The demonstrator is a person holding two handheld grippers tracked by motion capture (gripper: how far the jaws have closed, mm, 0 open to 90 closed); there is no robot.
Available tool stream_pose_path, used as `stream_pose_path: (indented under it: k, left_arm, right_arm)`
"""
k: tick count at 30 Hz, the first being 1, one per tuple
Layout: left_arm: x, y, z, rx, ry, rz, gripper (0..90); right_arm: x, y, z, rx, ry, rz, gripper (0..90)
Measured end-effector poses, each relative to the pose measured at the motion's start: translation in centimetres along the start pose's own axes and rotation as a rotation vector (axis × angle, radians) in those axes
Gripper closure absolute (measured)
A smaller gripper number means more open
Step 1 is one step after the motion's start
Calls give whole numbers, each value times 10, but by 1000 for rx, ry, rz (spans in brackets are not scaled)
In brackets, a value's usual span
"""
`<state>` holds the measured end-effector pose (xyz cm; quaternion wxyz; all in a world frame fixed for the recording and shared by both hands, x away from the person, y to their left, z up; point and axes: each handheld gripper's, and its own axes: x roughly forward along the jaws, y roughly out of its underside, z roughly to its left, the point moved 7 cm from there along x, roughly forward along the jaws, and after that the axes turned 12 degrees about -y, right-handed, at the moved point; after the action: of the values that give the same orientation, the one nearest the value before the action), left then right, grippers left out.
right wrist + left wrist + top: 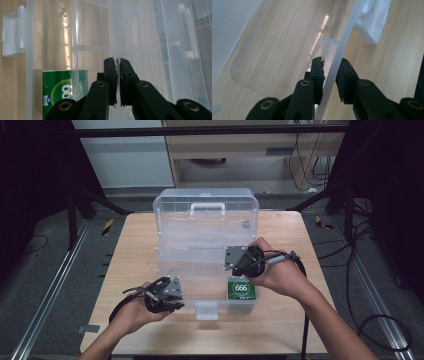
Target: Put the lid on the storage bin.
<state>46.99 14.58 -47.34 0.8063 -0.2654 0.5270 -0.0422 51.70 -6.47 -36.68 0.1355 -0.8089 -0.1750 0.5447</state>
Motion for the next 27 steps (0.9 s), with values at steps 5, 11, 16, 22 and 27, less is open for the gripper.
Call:
stream_pose_path:
  k: [5, 11, 16, 22, 27]
  left_arm:
    - [0, 0, 0, 0, -1, 0, 760]
    - [0, 0, 0, 1, 0, -1, 760]
    - [0, 1, 0, 6, -2, 2, 758]
    - [0, 2, -3, -16, -6, 11, 756]
    - [1, 2, -3, -3, -6, 10, 754]
  right_arm:
    - [0, 1, 3, 0, -1, -5, 859]
    - [0, 1, 7, 0, -8, -4, 858]
    - [0, 2, 13, 0, -14, -10, 856]
    - [1, 3, 18, -2, -13, -8, 853]
    - [1, 3, 21, -5, -18, -11, 852]
